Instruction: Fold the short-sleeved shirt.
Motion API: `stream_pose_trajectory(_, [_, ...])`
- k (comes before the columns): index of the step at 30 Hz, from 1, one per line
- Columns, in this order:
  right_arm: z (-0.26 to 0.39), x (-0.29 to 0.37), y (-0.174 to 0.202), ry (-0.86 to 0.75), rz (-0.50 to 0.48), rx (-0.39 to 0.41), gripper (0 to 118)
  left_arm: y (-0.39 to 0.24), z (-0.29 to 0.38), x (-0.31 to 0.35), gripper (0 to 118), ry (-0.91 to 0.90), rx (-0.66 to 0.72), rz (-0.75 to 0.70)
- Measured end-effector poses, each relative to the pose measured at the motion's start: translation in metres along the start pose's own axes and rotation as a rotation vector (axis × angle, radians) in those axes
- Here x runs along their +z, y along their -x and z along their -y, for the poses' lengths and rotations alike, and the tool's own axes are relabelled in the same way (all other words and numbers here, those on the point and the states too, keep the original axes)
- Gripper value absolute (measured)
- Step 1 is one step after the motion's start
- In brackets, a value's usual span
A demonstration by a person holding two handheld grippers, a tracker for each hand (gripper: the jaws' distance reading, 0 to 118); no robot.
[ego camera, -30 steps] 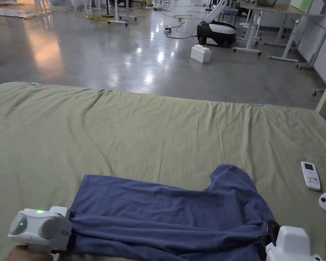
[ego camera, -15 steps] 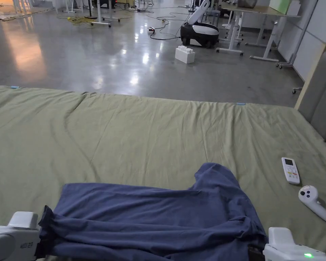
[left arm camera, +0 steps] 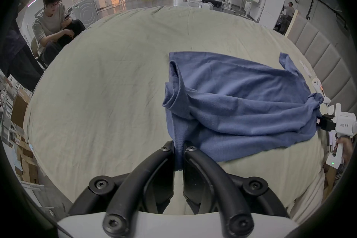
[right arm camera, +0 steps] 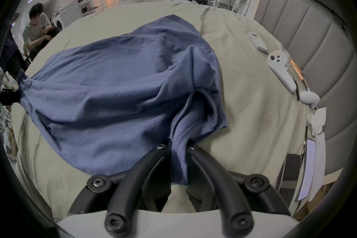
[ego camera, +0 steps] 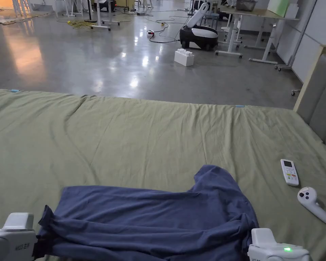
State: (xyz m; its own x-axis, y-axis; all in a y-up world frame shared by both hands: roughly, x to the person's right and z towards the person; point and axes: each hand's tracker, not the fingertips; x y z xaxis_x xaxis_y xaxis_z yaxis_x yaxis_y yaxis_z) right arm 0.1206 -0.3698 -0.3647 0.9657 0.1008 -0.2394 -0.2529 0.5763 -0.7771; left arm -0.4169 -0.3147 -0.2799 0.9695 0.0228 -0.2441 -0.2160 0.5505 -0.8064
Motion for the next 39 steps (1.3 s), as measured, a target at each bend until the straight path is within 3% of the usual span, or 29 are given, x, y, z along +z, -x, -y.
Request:
stream_pose_trajectory(6, [-0.022,0.034,-0.013,-0.050,-0.014,-0.052,10,0.002,-0.013,0.034,8,-0.056,0.032,0.059])
stream_pose_trajectory(13, [-0.032,0.079,-0.019,-0.074,-0.033,-0.029,11,0.010,-0.015,0.071,8,-0.096,0.045,0.086])
stream_pose_trajectory(21, [0.004,0.109,-0.019,-0.041,-0.037,-0.005,10,0.040,0.017,0.093,8,-0.077,0.092,0.115])
stream_pose_trajectory(30, [0.082,0.078,0.004,0.109,-0.020,0.039,10,0.037,0.088,0.061,8,0.062,0.073,0.056])
stream_pose_trajectory(39, [0.111,0.065,0.015,0.082,0.010,0.051,11,0.038,0.129,0.021,7,0.104,0.029,0.018])
